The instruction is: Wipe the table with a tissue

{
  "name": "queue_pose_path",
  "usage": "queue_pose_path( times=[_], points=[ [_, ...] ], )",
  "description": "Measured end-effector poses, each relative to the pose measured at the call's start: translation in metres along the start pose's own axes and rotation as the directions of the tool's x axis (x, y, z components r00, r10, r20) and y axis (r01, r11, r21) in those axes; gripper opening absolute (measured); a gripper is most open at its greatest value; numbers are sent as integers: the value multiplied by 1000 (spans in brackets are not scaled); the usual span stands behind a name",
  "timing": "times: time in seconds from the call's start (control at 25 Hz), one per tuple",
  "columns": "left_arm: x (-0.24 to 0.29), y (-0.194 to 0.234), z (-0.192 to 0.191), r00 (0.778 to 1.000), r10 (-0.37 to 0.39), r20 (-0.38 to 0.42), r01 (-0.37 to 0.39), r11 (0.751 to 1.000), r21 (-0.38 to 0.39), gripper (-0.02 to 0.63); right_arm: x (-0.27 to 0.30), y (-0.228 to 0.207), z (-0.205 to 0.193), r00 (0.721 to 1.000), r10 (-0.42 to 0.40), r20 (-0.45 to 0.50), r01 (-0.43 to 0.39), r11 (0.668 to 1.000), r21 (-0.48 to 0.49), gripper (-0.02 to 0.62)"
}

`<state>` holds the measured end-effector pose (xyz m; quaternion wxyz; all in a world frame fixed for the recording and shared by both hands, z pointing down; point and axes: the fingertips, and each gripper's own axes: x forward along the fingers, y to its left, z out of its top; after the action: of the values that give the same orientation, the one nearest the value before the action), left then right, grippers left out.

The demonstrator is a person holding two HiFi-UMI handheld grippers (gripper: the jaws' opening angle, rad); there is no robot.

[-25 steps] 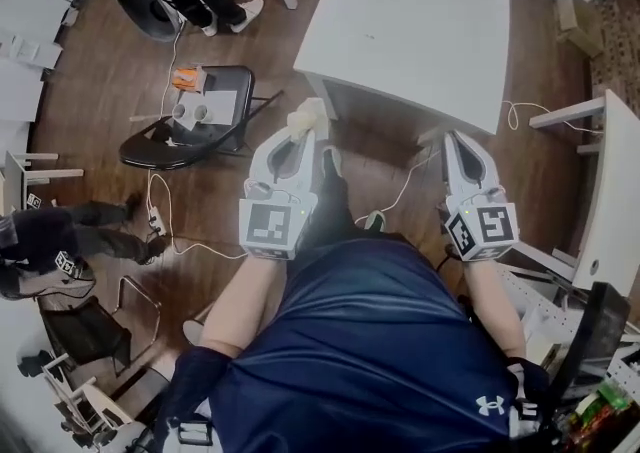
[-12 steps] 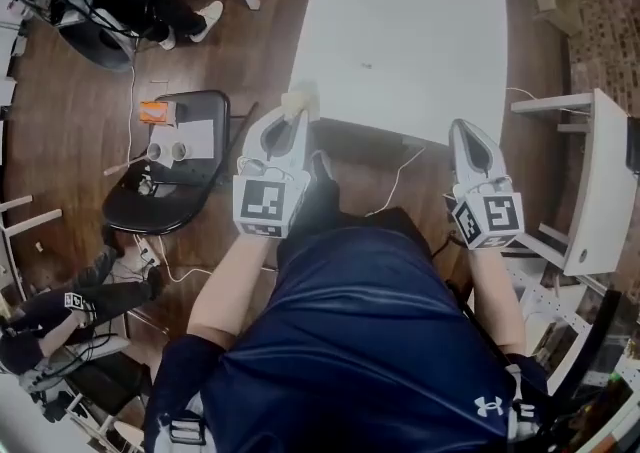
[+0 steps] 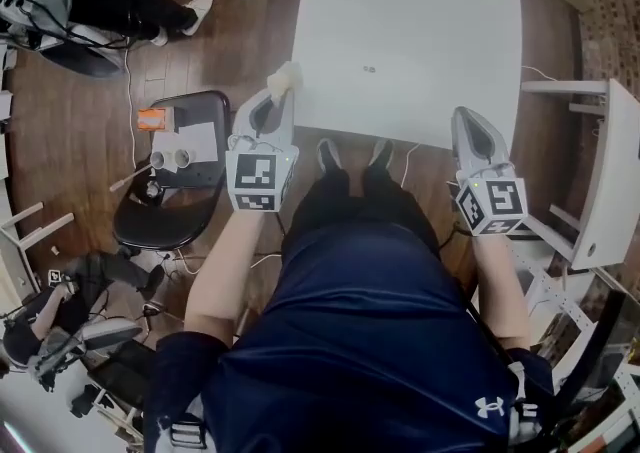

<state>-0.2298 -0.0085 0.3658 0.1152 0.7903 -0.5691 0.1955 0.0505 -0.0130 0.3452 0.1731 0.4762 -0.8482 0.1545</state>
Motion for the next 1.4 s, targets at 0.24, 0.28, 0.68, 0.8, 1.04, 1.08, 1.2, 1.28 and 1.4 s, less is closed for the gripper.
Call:
queue_pose_path(
  times=[0.24,0.28,0.68,0.8,1.04,1.08,1.2,1.28,1.4],
  points=[
    [41,10,-44,989,29,-142,-22,999,48,12,25,-21,-27,998,19,-53,-17,999,51,5],
    [49,10,-51,986,32,-161,-23,998,58,12,27,-25,-31,998,24,-60,-21,998,59,5],
    [95,11,-93,960,54,-274,-29,995,92,12,45,-38,-70,989,68,-130,-52,992,118,5],
    [103,14,-104,954,56,-294,-32,996,88,12,49,-35,-82,984,85,-154,-65,989,130,5],
    [114,17,-106,955,70,-288,-45,994,95,12,52,-34,-97,979,105,-175,-79,985,150,5],
    [116,16,-107,954,74,-291,-44,993,107,12,53,-34,-99,978,106,-178,-79,985,155,5],
    [123,11,-120,940,71,-332,-21,988,152,12,55,-36,-104,978,104,-183,-71,982,176,5],
    [128,7,-129,929,66,-365,-1,985,173,12,55,-36,-106,978,102,-184,-64,978,199,5],
    [134,5,-141,911,58,-409,8,987,159,12,52,-34,-109,977,104,-186,-57,968,244,5]
  ],
)
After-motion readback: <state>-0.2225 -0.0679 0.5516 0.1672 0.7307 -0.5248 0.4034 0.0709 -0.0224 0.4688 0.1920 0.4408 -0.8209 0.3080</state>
